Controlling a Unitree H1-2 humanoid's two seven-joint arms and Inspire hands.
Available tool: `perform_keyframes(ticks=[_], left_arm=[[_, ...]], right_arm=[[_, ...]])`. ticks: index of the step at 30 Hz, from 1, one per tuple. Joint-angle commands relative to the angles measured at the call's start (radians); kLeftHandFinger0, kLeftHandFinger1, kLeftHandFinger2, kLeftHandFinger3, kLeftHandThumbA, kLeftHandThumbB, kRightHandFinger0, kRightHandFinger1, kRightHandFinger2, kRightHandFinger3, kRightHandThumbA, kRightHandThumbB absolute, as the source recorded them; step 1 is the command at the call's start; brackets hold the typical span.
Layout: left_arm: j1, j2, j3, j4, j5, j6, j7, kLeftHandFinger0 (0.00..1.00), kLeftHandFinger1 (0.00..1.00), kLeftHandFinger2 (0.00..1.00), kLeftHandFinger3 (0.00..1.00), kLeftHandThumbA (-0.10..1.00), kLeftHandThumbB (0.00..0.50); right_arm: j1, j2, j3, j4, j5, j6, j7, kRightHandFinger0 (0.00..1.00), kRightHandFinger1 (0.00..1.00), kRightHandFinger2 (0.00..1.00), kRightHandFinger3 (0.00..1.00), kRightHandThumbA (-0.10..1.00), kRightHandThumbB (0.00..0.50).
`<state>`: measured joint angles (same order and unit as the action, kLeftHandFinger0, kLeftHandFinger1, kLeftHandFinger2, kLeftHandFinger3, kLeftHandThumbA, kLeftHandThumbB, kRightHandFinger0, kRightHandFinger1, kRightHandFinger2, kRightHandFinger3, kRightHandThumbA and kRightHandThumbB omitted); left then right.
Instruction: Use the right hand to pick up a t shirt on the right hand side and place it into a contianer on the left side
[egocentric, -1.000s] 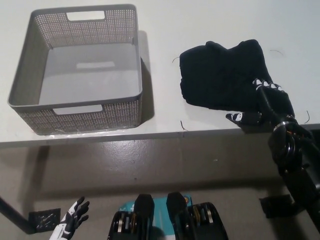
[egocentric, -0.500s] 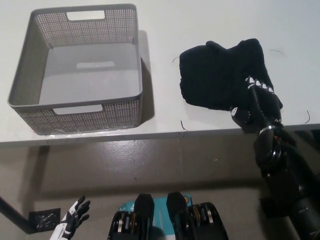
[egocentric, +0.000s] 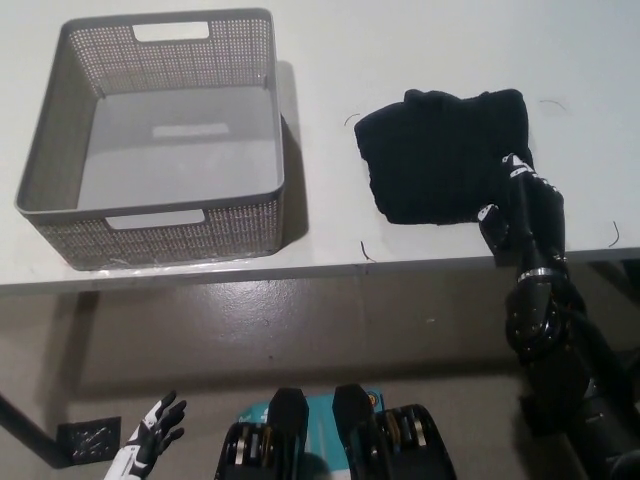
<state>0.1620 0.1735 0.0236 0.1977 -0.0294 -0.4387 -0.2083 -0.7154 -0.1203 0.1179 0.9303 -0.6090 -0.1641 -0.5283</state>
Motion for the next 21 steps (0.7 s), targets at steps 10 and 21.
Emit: perform_keyframes(ticks=[10, 21], left_arm=[[0.009, 0.022, -0.014, -0.031, -0.010, -0.031, -0.011, 0.99, 1.00, 1.00, 1.00, 0.99, 0.337], [0.012, 0.024, -0.025, -0.023, -0.011, -0.031, -0.015, 1.00, 1.00, 1.00, 1.00, 0.97, 0.317]], right_arm=[[-0.190, 0.065, -0.129, -0.052, 0.148, -0.136, -0.200, 0.53, 0.62, 0.72, 0.81, -0.10, 0.184], [-0.343, 0.101, -0.142, -0.227, 0.174, -0.003, -0.136, 0.50, 0.55, 0.68, 0.79, -0.10, 0.195]])
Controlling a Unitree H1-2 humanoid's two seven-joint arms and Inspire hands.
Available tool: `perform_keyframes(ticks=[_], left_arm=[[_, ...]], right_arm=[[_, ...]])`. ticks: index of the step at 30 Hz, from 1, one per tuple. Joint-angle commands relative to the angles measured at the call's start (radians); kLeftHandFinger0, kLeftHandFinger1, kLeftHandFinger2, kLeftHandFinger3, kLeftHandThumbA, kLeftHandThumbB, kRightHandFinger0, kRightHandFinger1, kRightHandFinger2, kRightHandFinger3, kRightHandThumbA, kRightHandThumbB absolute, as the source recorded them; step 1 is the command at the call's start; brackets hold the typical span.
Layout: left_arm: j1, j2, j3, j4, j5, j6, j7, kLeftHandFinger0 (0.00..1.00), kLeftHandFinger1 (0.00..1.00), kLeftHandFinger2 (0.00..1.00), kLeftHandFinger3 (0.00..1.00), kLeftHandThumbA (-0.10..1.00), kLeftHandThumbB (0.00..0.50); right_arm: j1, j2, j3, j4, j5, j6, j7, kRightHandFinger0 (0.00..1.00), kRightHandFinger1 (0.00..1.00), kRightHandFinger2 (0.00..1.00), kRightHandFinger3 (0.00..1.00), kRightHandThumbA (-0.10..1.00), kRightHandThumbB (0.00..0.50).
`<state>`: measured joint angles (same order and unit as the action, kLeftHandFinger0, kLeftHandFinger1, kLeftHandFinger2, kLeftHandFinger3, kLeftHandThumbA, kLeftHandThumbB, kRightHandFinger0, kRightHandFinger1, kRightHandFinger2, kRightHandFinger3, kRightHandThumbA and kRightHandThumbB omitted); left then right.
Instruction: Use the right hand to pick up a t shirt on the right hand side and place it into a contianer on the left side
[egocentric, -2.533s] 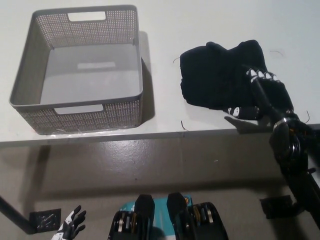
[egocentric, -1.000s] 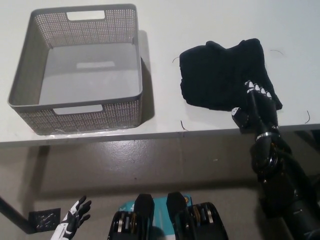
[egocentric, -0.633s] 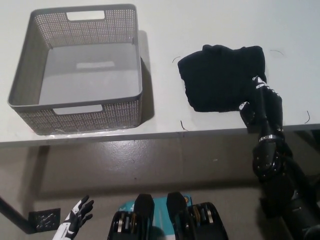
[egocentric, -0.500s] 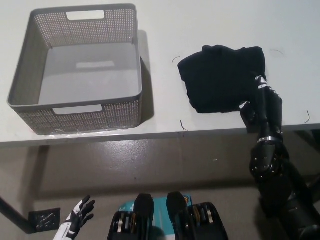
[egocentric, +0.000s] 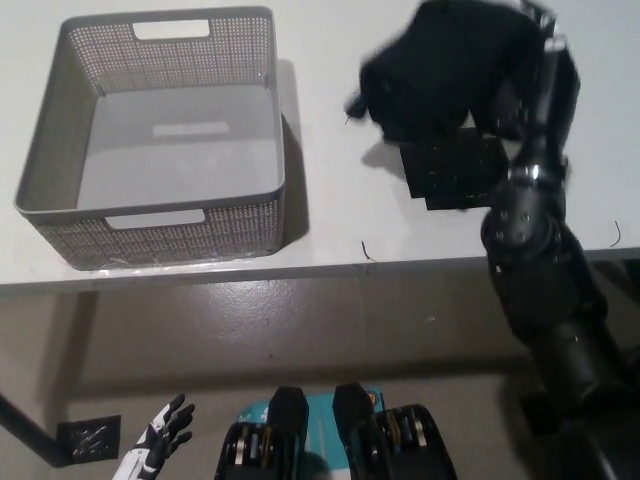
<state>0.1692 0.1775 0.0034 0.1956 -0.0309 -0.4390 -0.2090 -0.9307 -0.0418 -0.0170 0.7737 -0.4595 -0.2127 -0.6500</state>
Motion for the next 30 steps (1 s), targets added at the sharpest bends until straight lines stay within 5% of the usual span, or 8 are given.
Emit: perform_keyframes(ticks=[1, 4, 10, 14, 17, 22, 26, 30], left_arm=[[0.004, 0.021, -0.007, -0.021, 0.000, -0.031, -0.011, 1.00, 1.00, 1.00, 1.00, 0.99, 0.318], [0.000, 0.028, -0.011, -0.022, 0.008, -0.031, -0.012, 1.00, 1.00, 1.00, 1.00, 1.00, 0.310], [-0.012, 0.036, -0.024, -0.015, 0.037, -0.009, -0.007, 1.00, 1.00, 1.00, 1.00, 1.00, 0.389], [-0.020, 0.047, -0.042, -0.010, 0.052, -0.031, -0.016, 1.00, 1.00, 1.00, 1.00, 1.00, 0.349], [-0.032, 0.040, -0.053, -0.009, 0.065, -0.027, -0.004, 0.99, 1.00, 1.00, 1.00, 1.00, 0.351], [-0.047, 0.020, -0.081, -0.018, 0.050, -0.007, -0.011, 0.97, 1.00, 1.00, 1.00, 1.00, 0.430], [-0.060, 0.012, -0.109, -0.018, 0.034, -0.015, -0.029, 0.98, 1.00, 1.00, 1.00, 0.98, 0.375], [-0.067, 0.003, -0.133, -0.046, 0.047, 0.020, -0.025, 0.98, 1.00, 1.00, 1.00, 0.97, 0.379]], right_arm=[[-0.141, 0.026, -0.006, -0.078, 0.030, 0.045, -0.004, 0.48, 0.55, 0.69, 0.79, -0.10, 0.192], [-0.157, 0.033, 0.000, -0.100, 0.029, 0.072, 0.002, 0.48, 0.54, 0.69, 0.78, -0.10, 0.192], [-0.193, 0.062, 0.012, -0.108, 0.054, 0.083, 0.039, 0.51, 0.59, 0.74, 0.81, -0.10, 0.181], [-0.215, 0.103, 0.015, -0.094, 0.081, 0.090, 0.058, 0.44, 0.52, 0.69, 0.78, -0.10, 0.178], [-0.243, 0.136, 0.040, -0.048, 0.086, 0.064, 0.087, 0.50, 0.57, 0.74, 0.81, -0.10, 0.145], [-0.282, 0.175, 0.070, 0.019, 0.080, 0.041, 0.082, 0.52, 0.58, 0.74, 0.81, -0.10, 0.166], [-0.299, 0.199, 0.082, 0.053, 0.091, 0.040, 0.090, 0.50, 0.58, 0.74, 0.81, -0.10, 0.142], [-0.322, 0.228, 0.087, 0.099, 0.098, 0.015, 0.082, 0.49, 0.58, 0.74, 0.80, -0.10, 0.132]])
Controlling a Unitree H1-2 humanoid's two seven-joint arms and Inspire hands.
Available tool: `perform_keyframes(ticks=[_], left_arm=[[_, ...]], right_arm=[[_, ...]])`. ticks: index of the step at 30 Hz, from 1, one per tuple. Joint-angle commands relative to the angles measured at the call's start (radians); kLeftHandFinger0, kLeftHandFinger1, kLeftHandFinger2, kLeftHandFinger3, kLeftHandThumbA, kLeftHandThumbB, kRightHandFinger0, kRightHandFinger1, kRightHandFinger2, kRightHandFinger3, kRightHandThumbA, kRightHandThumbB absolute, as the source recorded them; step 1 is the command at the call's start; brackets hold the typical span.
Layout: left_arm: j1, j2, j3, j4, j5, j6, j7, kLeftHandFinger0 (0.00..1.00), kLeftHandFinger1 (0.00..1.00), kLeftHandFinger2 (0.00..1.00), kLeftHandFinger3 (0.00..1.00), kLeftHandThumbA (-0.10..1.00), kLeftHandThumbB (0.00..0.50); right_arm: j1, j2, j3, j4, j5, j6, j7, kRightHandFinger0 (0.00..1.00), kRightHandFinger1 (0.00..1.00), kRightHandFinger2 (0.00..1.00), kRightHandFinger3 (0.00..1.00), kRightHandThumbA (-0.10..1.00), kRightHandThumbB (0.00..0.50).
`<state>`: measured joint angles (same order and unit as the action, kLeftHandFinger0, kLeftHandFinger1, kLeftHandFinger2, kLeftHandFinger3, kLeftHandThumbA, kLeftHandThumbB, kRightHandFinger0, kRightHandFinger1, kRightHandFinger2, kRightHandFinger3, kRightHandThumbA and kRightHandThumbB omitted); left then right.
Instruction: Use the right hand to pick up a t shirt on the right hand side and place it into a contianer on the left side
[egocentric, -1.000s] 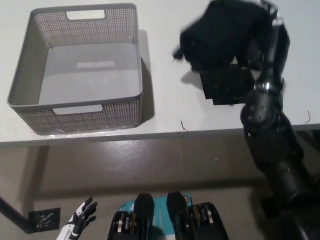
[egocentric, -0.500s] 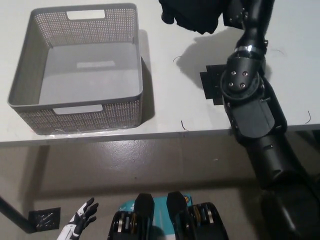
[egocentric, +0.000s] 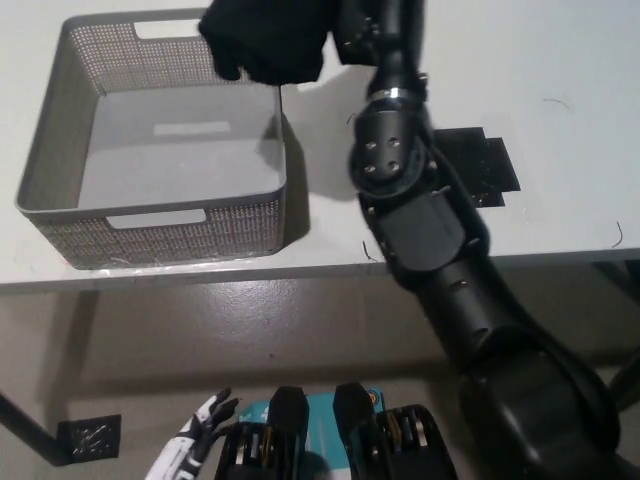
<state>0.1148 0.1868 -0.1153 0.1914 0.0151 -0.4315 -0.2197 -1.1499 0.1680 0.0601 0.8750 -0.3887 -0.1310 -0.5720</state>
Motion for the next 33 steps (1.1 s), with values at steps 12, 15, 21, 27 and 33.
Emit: perform_keyframes(ticks=[12, 15, 21, 27, 33], left_arm=[[-0.045, -0.035, -0.088, -0.028, 0.014, 0.002, -0.034, 0.97, 1.00, 1.00, 1.00, 0.97, 0.349], [-0.056, -0.040, -0.098, -0.020, 0.014, -0.008, -0.036, 0.98, 1.00, 1.00, 1.00, 0.96, 0.353], [-0.054, -0.026, -0.114, -0.046, 0.030, 0.010, -0.042, 0.98, 1.00, 1.00, 1.00, 1.00, 0.354], [-0.046, -0.024, -0.116, -0.056, 0.037, 0.026, -0.042, 1.00, 1.00, 1.00, 1.00, 1.00, 0.393], [-0.047, -0.029, -0.120, -0.044, 0.023, 0.012, -0.051, 0.97, 1.00, 1.00, 1.00, 0.98, 0.361]], right_arm=[[-0.131, 0.045, 0.044, 0.144, 0.032, -0.076, 0.034, 0.49, 0.60, 0.77, 0.83, -0.10, 0.117], [-0.146, 0.053, 0.047, 0.191, 0.052, -0.076, 0.071, 0.55, 0.63, 0.78, 0.83, -0.10, 0.101], [-0.157, 0.067, 0.057, 0.255, 0.068, -0.074, 0.122, 0.56, 0.64, 0.79, 0.86, -0.10, 0.099], [-0.195, 0.104, 0.104, 0.299, 0.053, -0.070, 0.198, 0.66, 0.74, 0.87, 0.88, -0.10, 0.102], [-0.229, 0.142, 0.136, 0.319, 0.054, -0.080, 0.222, 0.66, 0.74, 0.89, 0.85, -0.10, 0.097]])
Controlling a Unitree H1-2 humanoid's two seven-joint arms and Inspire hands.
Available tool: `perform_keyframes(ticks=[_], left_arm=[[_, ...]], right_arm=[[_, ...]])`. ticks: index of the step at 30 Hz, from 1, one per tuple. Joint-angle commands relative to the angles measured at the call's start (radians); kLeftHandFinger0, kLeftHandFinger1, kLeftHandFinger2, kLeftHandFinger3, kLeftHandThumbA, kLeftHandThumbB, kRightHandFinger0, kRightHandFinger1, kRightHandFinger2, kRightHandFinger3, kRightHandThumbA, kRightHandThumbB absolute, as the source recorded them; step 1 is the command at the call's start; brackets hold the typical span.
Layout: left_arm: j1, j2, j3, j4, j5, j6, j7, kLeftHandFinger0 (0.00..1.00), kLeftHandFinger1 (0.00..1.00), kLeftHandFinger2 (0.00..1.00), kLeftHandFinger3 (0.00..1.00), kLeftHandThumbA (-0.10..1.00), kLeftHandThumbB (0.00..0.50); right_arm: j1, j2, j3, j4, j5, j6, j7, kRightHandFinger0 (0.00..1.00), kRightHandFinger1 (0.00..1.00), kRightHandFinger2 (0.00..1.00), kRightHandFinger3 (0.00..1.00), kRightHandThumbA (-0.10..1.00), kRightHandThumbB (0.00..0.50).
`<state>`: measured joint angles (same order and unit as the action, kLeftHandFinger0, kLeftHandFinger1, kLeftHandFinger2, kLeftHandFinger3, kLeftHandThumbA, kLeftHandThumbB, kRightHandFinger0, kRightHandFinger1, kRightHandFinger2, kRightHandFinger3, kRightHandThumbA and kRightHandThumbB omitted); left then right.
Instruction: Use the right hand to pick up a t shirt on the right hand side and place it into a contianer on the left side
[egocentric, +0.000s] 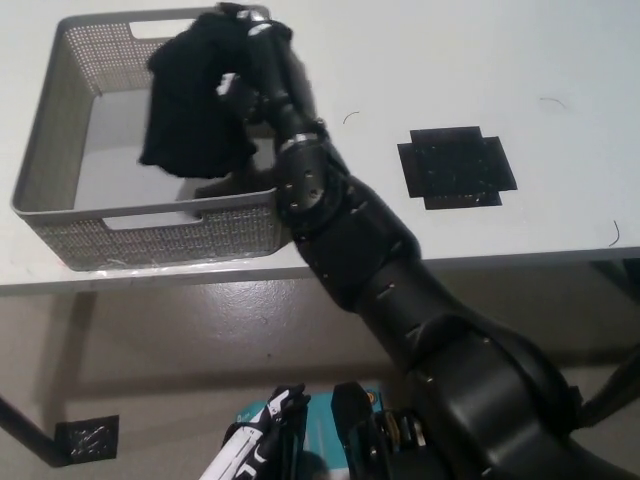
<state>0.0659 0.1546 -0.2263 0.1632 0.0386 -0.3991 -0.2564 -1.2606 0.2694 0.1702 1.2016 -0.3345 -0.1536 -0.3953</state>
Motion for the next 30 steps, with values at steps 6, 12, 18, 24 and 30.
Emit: perform_keyframes(ticks=[6, 12, 18, 24, 30], left_arm=[[0.008, -0.001, -0.013, -0.018, 0.008, -0.022, -0.012, 0.96, 1.00, 1.00, 1.00, 0.98, 0.338], [0.019, -0.006, -0.007, -0.028, 0.005, -0.001, -0.005, 1.00, 1.00, 1.00, 1.00, 0.98, 0.342], [0.022, -0.008, 0.002, -0.011, 0.003, -0.029, 0.001, 1.00, 1.00, 1.00, 1.00, 0.98, 0.314], [0.021, -0.006, 0.003, -0.004, 0.000, -0.036, -0.004, 0.98, 1.00, 1.00, 1.00, 0.98, 0.336], [0.026, -0.013, 0.002, -0.011, -0.002, -0.016, -0.004, 0.97, 1.00, 1.00, 1.00, 0.98, 0.345]], right_arm=[[-0.158, 0.082, 0.053, 0.009, 0.006, -0.029, 0.098, 0.62, 0.72, 0.88, 0.83, -0.10, 0.083], [-0.175, 0.083, 0.074, 0.025, 0.013, -0.014, 0.178, 0.87, 0.99, 1.00, 1.00, 0.06, 0.176], [-0.186, 0.072, 0.098, 0.016, 0.012, 0.062, 0.298, 1.00, 1.00, 1.00, 1.00, 0.74, 0.500], [-0.171, 0.052, 0.087, -0.020, 0.024, 0.147, 0.350, 1.00, 1.00, 1.00, 1.00, 0.80, 0.500], [-0.153, 0.035, 0.085, -0.049, 0.020, 0.156, 0.361, 1.00, 1.00, 1.00, 1.00, 0.81, 0.500]])
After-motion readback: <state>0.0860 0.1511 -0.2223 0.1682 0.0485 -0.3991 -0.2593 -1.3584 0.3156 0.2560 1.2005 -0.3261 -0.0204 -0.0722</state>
